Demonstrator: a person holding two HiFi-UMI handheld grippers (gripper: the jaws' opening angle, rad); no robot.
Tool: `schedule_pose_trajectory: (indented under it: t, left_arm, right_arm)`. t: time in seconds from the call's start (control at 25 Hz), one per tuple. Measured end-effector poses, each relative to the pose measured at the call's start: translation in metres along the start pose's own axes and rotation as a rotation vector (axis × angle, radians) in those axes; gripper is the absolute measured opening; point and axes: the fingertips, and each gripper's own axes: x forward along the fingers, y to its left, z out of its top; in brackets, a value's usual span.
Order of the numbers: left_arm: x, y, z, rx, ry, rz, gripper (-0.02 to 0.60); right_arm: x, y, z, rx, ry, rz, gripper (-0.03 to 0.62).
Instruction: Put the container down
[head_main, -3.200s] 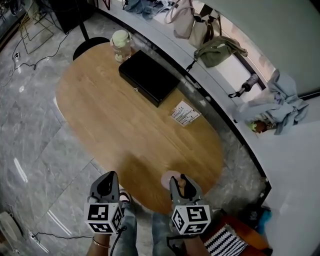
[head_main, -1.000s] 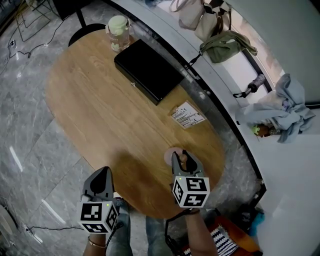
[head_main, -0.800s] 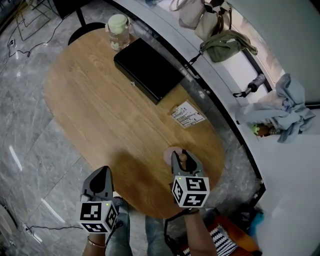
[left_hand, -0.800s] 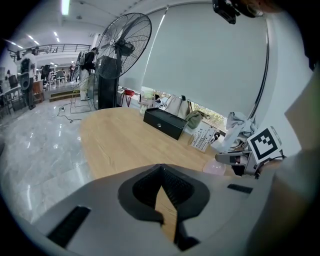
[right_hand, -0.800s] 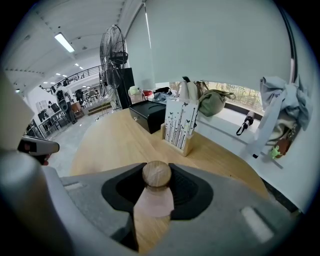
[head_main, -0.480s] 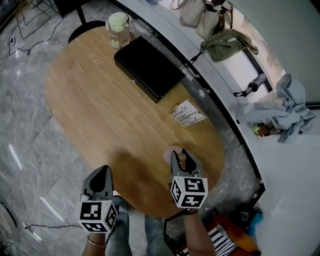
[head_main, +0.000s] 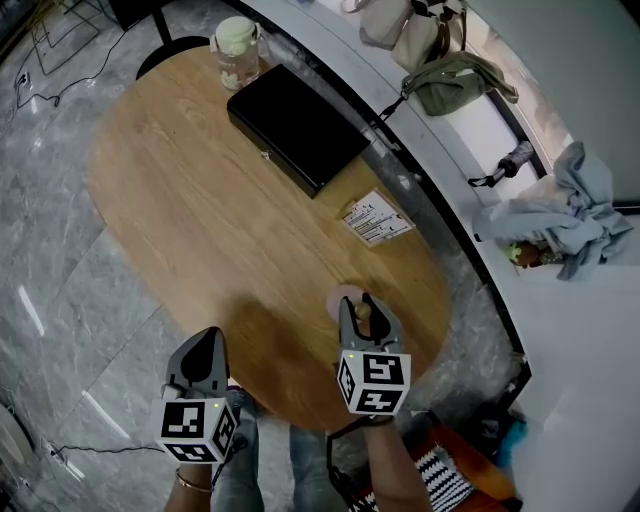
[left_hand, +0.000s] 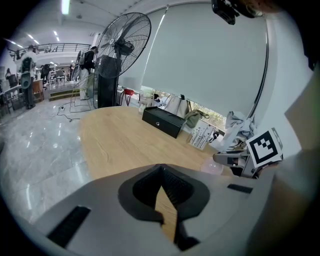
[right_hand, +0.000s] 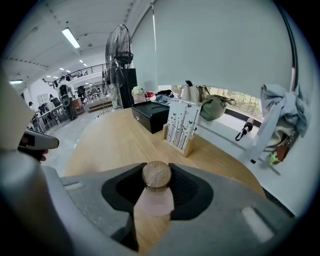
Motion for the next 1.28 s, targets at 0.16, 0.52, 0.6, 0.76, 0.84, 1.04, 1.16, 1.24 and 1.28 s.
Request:
schedule_pose_trajectory:
  t: [0.16, 0.52, 0.6, 0.76, 0.84, 1.04, 1.16, 1.24, 1.28]
  left_arm:
    - [0.0, 0.0, -0.003, 0.0, 0.0, 0.0, -0.006]
    - [-0.006, 0.003, -0.005, -0.004, -0.002, 0.005, -0.006]
    - [-0.008, 0.002, -0.006, -0.005, -0.003, 0.007, -0.006]
    - [-0.012, 0.002, -0.008, -0.006, -0.004, 0.007, -0.006]
    - [-0.014, 0.002, -0.008, -0.007, -0.005, 0.006, -0.006]
    - [-0.018, 0.0, -0.011, -0.022, -0.008, -0.001, -0.006]
    - [-0.023, -0.002, -0.013, -0.02, -0.007, -0.005, -0.006]
    - [-0.027, -0.003, -0.015, -0.018, -0.004, -0.007, -0.006]
    - [-0.028, -0.003, -0.015, -0.017, -0.002, -0.009, -0.006]
  right_arm:
    - [0.0, 0.0, -0.002, -0.011, -0.005, -0.004, 0.137]
    - [0.0, 0.001, -0.002, -0.027, -0.014, -0.012, 0.137]
    - [0.0, 0.0, -0.003, -0.033, -0.018, -0.015, 0.137]
    - [-0.001, 0.0, -0.003, -0.045, -0.018, -0.024, 0.137]
    - [-0.001, 0.001, -0.003, -0.054, -0.014, -0.03, 0.137]
    - [-0.001, 0.001, -0.002, -0.065, -0.01, -0.03, 0.156]
    - [-0.005, 0.002, -0.001, -0.087, -0.007, -0.036, 0.161]
    - [-0.009, 0.002, 0.001, -0.095, -0.011, -0.04, 0.164]
    - [-0.011, 0.002, 0.002, -0.093, -0.015, -0.039, 0.166]
